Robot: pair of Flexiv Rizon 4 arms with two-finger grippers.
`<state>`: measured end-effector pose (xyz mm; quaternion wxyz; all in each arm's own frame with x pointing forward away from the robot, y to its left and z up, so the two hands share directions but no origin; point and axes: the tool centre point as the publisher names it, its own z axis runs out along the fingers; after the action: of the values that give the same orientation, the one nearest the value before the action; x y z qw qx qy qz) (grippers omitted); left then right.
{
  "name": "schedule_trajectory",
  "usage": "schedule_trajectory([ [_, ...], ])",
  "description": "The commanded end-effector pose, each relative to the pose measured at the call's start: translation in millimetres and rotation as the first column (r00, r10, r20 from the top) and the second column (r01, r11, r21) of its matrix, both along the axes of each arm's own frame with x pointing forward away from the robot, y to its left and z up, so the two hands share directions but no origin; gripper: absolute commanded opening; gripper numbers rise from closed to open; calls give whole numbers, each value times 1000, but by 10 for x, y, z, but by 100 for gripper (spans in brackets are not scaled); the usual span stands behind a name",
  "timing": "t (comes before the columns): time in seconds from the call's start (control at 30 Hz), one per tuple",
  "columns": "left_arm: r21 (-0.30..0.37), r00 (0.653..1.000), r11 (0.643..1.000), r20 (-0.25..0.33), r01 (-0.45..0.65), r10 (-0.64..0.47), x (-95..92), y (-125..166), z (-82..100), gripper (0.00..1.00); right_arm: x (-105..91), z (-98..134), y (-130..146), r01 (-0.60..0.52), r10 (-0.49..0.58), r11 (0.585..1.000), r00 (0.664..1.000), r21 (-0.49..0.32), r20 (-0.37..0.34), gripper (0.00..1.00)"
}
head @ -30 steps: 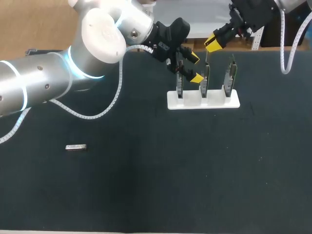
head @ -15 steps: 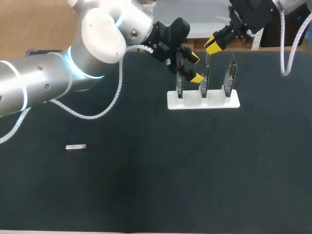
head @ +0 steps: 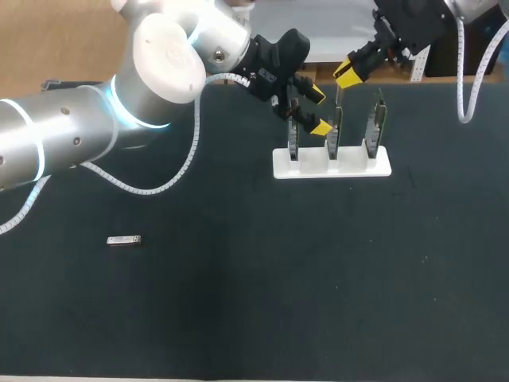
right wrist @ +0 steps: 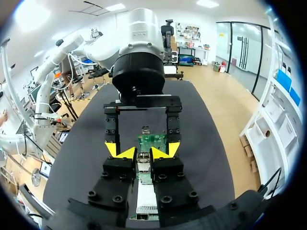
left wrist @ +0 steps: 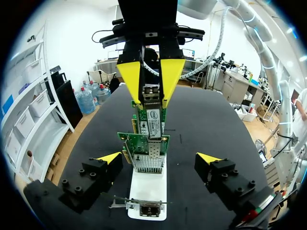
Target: Pick up the optical module with the left hand, and insert it into the network port with the right hand.
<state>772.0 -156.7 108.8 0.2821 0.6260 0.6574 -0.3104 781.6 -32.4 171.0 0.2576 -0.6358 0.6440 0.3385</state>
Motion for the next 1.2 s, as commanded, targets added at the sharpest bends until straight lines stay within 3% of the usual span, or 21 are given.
schedule_trajectory([
  [0.03, 5, 1000, 1000, -3, 1, -1, 18, -12, 5, 100, 10, 23, -5, 3, -3, 1000, 1000, -6, 14, 0],
  [1.2, 5, 1000, 1000, -3, 1, -1, 18, -12, 5, 100, -14, -5, 23, -10, 10, 1000, 1000, -11, 1, 0],
])
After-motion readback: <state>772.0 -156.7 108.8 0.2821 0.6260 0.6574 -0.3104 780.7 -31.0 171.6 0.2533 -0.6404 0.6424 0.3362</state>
